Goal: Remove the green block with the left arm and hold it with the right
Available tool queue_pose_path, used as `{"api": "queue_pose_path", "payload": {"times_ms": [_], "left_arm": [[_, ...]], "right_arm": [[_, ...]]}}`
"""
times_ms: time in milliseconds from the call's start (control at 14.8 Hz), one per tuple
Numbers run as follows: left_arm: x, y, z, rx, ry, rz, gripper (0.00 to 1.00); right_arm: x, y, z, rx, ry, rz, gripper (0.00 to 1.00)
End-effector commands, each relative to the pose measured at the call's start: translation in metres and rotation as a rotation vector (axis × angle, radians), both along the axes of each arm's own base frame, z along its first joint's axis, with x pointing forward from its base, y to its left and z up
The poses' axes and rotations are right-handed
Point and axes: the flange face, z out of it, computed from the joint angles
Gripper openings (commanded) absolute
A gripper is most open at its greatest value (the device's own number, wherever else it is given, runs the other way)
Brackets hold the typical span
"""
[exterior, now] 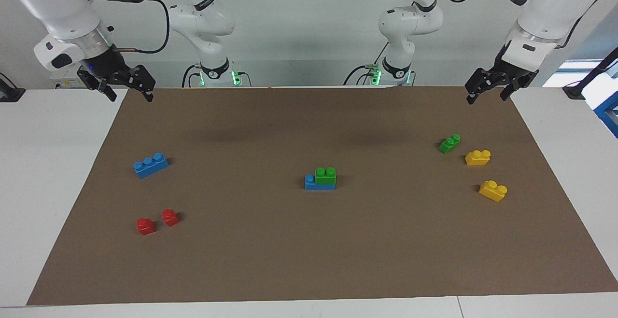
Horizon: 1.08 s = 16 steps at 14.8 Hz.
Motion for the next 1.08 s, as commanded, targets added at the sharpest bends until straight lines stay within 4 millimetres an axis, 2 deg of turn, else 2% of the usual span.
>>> {"api": "queue_pose_path", "payload": {"times_ms": [0, 337, 472, 539, 674, 808, 1010], "left_arm": [[-0.007, -0.001, 0.003, -0.011, -0.016, -0.003, 1.00], [-0.008, 0.000, 0.002, -0.011, -0.015, 0.002, 1.00], [-0.010, 0.000, 0.001, -0.011, -0.002, 0.002, 1.00], [-0.011, 0.001, 0.001, -0.010, 0.001, 0.004, 1.00], [-0.012, 0.003, 0.001, -0.010, 0.008, 0.007, 1.00], [-0.012, 0.004, 0.001, -0.010, 0.012, 0.010, 1.00], [-0.012, 0.001, 0.000, -0.011, 0.009, 0.060, 1.00]], "right_arm": [[-0.005, 0.003, -0.002, -0.003, 0.006, -0.008, 1.00], [-0.013, 0.003, -0.001, 0.001, 0.026, -0.002, 1.00], [-0.012, -0.003, -0.001, 0.001, 0.017, -0.005, 1.00], [-0.012, -0.004, -0.004, -0.001, 0.013, -0.025, 0.97], [-0.009, -0.003, -0.008, -0.010, -0.006, -0.152, 0.89], [-0.006, 0.004, -0.016, -0.009, 0.012, -0.327, 0.89], [0.003, 0.016, -0.044, 0.083, 0.100, -0.600, 0.90]]}}
